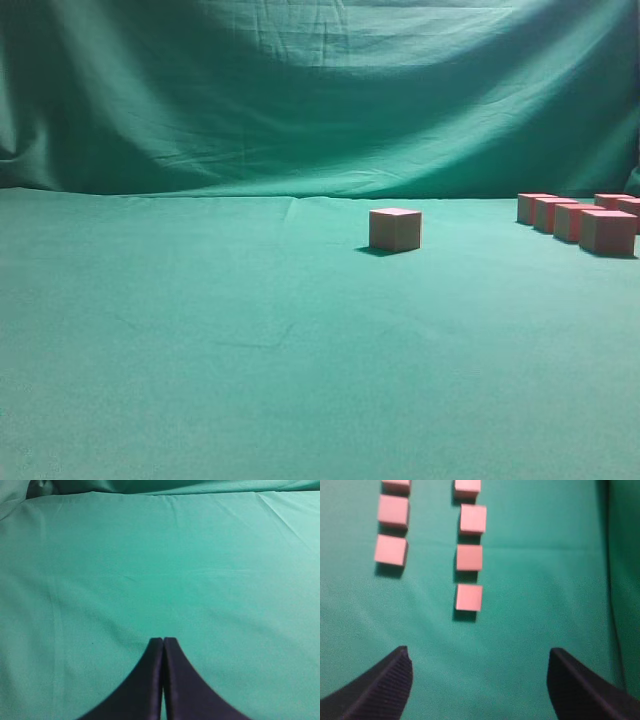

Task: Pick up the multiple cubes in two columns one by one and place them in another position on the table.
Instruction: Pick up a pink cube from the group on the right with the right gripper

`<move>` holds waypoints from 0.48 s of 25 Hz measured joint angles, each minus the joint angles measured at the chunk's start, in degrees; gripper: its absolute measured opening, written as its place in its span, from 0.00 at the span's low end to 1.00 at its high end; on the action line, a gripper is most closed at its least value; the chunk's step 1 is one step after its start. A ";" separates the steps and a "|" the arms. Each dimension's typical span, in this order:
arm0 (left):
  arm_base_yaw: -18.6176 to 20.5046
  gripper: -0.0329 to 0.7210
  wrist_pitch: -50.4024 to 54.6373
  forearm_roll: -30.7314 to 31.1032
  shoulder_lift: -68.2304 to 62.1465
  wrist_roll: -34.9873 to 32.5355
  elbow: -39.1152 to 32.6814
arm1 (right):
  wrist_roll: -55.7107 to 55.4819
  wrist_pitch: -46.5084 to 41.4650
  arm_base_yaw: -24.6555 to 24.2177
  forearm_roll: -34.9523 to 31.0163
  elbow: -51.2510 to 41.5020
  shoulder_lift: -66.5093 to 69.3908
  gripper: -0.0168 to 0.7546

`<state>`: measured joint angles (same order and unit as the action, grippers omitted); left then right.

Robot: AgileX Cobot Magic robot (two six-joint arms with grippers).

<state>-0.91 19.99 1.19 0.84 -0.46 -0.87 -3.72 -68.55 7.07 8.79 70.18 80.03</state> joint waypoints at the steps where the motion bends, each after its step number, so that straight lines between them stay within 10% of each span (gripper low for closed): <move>1: 0.00 0.04 0.00 0.00 0.00 0.00 0.00 | 0.00 1.91 -1.34 -1.34 -2.33 -0.15 0.73; 12: 0.00 0.04 0.00 0.00 0.00 0.00 0.00 | 4.49 23.68 -3.36 -5.53 -16.69 5.18 0.73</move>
<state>-0.91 19.99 1.19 0.84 -0.46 -0.87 0.76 -44.87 3.71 3.26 53.49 85.20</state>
